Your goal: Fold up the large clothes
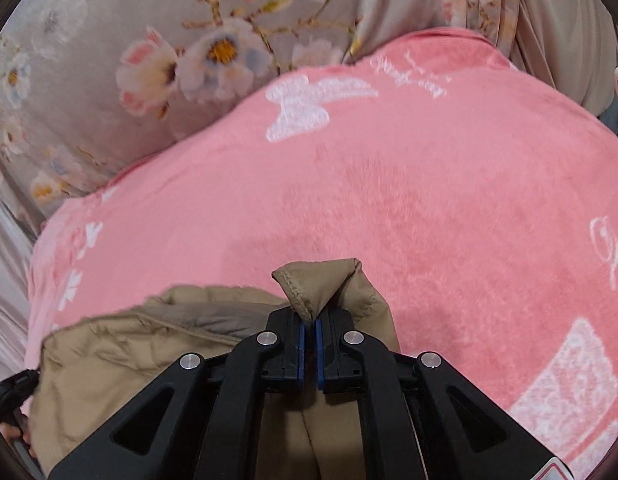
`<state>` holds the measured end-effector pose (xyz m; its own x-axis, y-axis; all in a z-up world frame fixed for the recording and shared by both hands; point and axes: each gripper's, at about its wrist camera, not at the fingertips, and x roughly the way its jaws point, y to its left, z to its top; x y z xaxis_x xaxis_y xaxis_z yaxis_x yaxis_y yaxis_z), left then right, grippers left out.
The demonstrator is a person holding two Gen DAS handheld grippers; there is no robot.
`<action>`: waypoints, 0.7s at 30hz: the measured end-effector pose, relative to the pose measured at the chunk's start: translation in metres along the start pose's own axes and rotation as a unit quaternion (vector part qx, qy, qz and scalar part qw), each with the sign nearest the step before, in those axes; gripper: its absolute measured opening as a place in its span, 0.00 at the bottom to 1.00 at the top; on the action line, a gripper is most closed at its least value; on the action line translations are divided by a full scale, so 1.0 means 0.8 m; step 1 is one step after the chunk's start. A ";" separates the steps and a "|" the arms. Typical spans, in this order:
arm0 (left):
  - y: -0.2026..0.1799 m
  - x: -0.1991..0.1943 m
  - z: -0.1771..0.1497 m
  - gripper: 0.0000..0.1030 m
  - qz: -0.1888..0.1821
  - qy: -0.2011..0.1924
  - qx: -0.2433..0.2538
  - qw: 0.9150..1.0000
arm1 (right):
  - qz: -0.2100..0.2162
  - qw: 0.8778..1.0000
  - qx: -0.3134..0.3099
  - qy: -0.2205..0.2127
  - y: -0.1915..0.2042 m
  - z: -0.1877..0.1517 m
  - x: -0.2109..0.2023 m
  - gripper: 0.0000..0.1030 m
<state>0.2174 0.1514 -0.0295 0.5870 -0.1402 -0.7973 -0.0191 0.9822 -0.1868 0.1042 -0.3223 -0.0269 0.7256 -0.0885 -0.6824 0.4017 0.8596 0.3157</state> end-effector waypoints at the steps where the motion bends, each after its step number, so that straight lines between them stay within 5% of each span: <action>1: -0.004 0.002 -0.002 0.07 0.004 -0.002 0.007 1.000 | -0.002 1.000 -0.004 0.005 0.000 -0.006 0.008 0.03; 21: -0.004 0.026 -0.020 0.07 -0.021 -0.053 0.002 0.998 | 0.013 1.000 0.011 0.007 -0.007 -0.026 0.036 0.00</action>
<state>0.2171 0.1435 -0.0549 0.6696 -0.1683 -0.7234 0.0108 0.9761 -0.2170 0.1110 -0.3196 -0.0618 0.7283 -0.0592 -0.6827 0.3954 0.8500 0.3480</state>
